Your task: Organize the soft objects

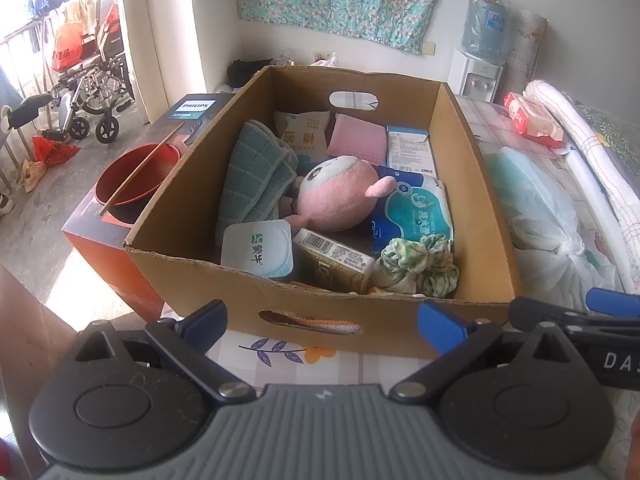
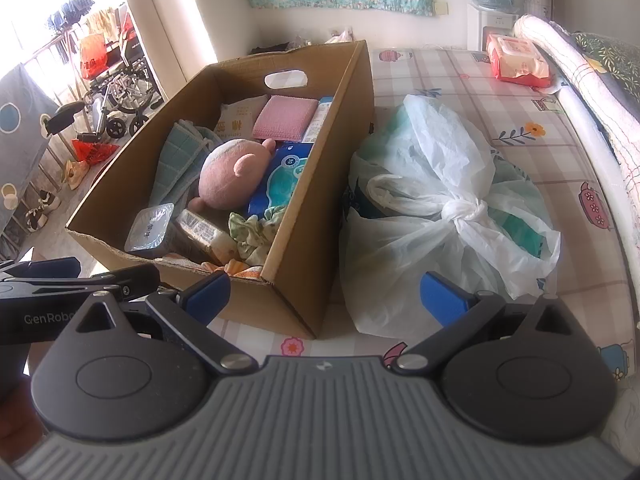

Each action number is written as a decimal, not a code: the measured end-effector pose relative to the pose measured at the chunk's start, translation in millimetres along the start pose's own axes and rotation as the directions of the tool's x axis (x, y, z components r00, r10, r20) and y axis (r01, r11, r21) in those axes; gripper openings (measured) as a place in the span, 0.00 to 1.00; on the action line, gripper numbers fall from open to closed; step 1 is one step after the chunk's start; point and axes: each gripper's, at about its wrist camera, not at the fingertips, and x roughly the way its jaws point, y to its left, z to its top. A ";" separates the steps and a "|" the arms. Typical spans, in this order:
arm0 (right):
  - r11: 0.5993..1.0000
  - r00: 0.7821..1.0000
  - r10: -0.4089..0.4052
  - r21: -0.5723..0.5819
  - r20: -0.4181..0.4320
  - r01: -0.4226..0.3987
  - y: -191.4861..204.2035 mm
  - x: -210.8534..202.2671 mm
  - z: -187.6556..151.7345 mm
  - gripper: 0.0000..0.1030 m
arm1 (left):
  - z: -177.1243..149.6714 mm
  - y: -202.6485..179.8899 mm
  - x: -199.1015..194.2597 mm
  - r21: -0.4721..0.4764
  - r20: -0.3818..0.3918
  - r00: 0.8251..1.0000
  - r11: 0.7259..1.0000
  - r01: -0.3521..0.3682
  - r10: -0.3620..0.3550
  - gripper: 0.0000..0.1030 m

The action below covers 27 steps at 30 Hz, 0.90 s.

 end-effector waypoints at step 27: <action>1.000 1.000 -0.002 -0.001 -0.010 0.002 -1.0 2.9 -0.8 0.99 | -0.6 0.9 2.3 -0.005 -0.011 1.000 1.000 0.003 -0.003 0.99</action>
